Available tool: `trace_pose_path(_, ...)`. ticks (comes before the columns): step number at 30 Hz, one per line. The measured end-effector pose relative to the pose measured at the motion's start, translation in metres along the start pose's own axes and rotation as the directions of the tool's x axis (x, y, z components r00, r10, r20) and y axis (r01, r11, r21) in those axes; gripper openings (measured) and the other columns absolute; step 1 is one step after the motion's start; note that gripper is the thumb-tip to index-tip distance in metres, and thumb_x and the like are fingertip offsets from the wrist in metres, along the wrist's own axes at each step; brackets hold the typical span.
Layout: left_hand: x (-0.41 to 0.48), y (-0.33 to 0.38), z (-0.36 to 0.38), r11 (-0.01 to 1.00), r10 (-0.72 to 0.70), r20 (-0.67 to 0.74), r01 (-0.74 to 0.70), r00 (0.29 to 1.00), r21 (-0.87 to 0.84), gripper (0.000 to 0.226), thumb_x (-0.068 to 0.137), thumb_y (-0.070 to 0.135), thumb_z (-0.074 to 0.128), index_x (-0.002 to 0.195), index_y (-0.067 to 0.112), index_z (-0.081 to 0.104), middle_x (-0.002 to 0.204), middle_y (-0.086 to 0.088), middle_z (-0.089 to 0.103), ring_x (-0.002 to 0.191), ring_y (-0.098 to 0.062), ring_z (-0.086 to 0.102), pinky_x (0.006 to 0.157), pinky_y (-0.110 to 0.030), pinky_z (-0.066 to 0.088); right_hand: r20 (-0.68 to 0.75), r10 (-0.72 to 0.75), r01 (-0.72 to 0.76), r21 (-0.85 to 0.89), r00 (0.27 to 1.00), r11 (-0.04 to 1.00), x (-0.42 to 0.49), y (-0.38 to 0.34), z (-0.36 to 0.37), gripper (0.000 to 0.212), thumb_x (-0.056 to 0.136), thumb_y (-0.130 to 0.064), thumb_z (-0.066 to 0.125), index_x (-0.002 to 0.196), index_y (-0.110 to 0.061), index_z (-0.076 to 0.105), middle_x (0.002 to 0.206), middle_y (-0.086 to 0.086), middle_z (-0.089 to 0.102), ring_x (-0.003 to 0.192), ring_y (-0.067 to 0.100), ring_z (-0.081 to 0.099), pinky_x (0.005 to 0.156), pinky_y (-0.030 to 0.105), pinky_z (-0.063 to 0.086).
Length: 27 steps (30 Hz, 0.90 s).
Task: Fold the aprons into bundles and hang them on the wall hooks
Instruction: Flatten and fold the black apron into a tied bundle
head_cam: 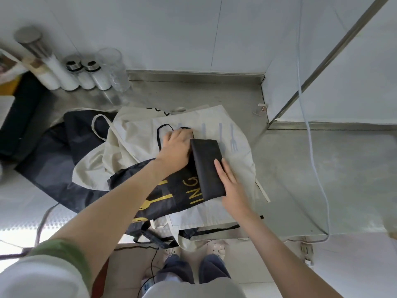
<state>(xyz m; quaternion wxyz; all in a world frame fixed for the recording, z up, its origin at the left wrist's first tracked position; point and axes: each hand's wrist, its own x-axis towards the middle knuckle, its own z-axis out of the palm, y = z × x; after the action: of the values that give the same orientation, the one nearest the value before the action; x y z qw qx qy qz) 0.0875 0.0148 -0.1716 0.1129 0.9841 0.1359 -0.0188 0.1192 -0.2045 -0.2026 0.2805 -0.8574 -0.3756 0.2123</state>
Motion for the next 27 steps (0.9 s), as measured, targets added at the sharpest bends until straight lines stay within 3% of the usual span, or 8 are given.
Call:
trace_pose_path(3, -0.007, -0.017, -0.015, 0.956, -0.147, -0.158, 0.099, 0.976, -0.277, 0.03, 0.091, 0.021, 0.043, 0.098, 0.007, 0.068, 0.102, -0.014, 0.06, 0.103, -0.038, 0.052, 0.087, -0.037, 0.035, 0.013, -0.008, 0.01, -0.152, 1.0, 0.988, 0.002, -0.002, 0.009, 0.101, 0.081, 0.019, 0.045, 0.142, -0.029, -0.02, 0.152, -0.02, -0.013, 0.148, 0.012, 0.004, 0.114, 0.028, 0.027)
trace_pose_path(5, -0.008, -0.014, -0.027, 0.875, -0.247, 0.093, 0.263, 0.964, -0.407, 0.049, 0.1, 0.041, 0.032, 0.088, 0.004, 0.062, 0.084, -0.011, 0.06, 0.09, -0.033, 0.056, 0.08, -0.037, 0.042, 0.02, 0.006, -0.002, -0.197, 1.0, 0.98, 0.0, -0.001, 0.012, 0.102, 0.08, 0.021, 0.041, 0.142, -0.033, -0.02, 0.152, -0.022, -0.016, 0.147, 0.011, 0.001, 0.112, 0.025, 0.029)
trace_pose_path(7, -0.01, -0.013, -0.032, 0.795, -0.308, 0.299, 0.417, 0.903, -0.44, 0.06, 0.098, 0.057, 0.032, 0.089, 0.005, 0.06, 0.087, -0.008, 0.063, 0.087, -0.026, 0.057, 0.08, -0.036, 0.043, 0.047, -0.017, 0.028, -0.261, 0.999, 0.965, 0.001, -0.001, 0.016, 0.104, 0.079, 0.022, 0.038, 0.147, -0.038, -0.013, 0.154, -0.022, -0.015, 0.147, 0.01, -0.003, 0.103, 0.022, 0.039)
trace_pose_path(11, -0.013, -0.014, -0.03, 0.918, -0.268, 0.345, 0.347, 0.899, -0.191, 0.037, 0.095, 0.043, 0.051, 0.101, 0.007, 0.059, 0.104, -0.008, 0.064, 0.099, -0.025, 0.058, 0.075, -0.029, 0.04, 0.112, 0.001, 0.036, -0.327, 0.994, 0.944, 0.002, 0.001, 0.016, 0.105, 0.079, 0.022, 0.036, 0.149, -0.041, -0.011, 0.156, -0.022, -0.016, 0.146, 0.007, -0.013, 0.093, 0.019, 0.044)
trace_pose_path(16, -0.013, -0.016, -0.025, 0.947, -0.274, 0.348, 0.314, 0.896, -0.063, 0.03, 0.098, 0.034, 0.05, 0.111, 0.007, 0.051, 0.112, -0.013, 0.06, 0.102, -0.03, 0.057, 0.079, -0.033, 0.042, 0.336, 0.097, -0.057, -0.128, 0.937, 0.99, 0.008, -0.008, 0.017, 0.102, 0.081, 0.011, 0.047, 0.15, -0.038, -0.011, 0.154, -0.021, -0.024, 0.142, 0.007, -0.027, 0.118, 0.029, 0.016)
trace_pose_path(19, -0.018, -0.013, -0.021, 0.952, -0.291, 0.258, 0.305, 0.921, -0.015, 0.041, 0.098, 0.037, 0.05, 0.126, 0.007, 0.045, 0.121, -0.014, 0.055, 0.11, -0.03, 0.053, 0.084, -0.035, 0.043, 0.329, 0.167, -0.245, 0.214, 0.93, 0.946, 0.014, -0.011, 0.003, 0.086, 0.083, 0.002, 0.051, 0.151, -0.038, 0.017, 0.157, -0.021, -0.001, 0.143, -0.001, -0.008, 0.114, 0.027, 0.016)
trace_pose_path(23, -0.026, -0.013, -0.018, 0.947, -0.32, 0.159, 0.319, 0.934, 0.036, 0.058, 0.097, 0.046, 0.047, 0.138, 0.007, 0.036, 0.131, -0.013, 0.046, 0.123, -0.03, 0.043, 0.094, -0.037, 0.042, -0.007, 0.438, -0.392, 0.432, 0.899, 0.812, 0.024, -0.013, -0.004, 0.058, 0.085, -0.018, 0.068, 0.136, -0.019, 0.041, 0.136, 0.001, 0.037, 0.121, 0.015, 0.043, 0.102, 0.032, 0.039)
trace_pose_path(27, -0.025, -0.019, -0.019, 0.944, -0.331, 0.197, 0.321, 0.923, 0.082, 0.055, 0.097, 0.052, 0.041, 0.13, 0.006, 0.044, 0.125, -0.012, 0.054, 0.116, -0.029, 0.05, 0.088, -0.036, 0.042, 0.239, 0.49, -0.543, 0.447, 0.838, 0.711, 0.036, -0.01, -0.003, 0.031, 0.078, -0.021, 0.076, 0.103, -0.014, 0.06, 0.1, 0.005, 0.07, 0.091, 0.02, 0.068, 0.09, 0.043, 0.054)
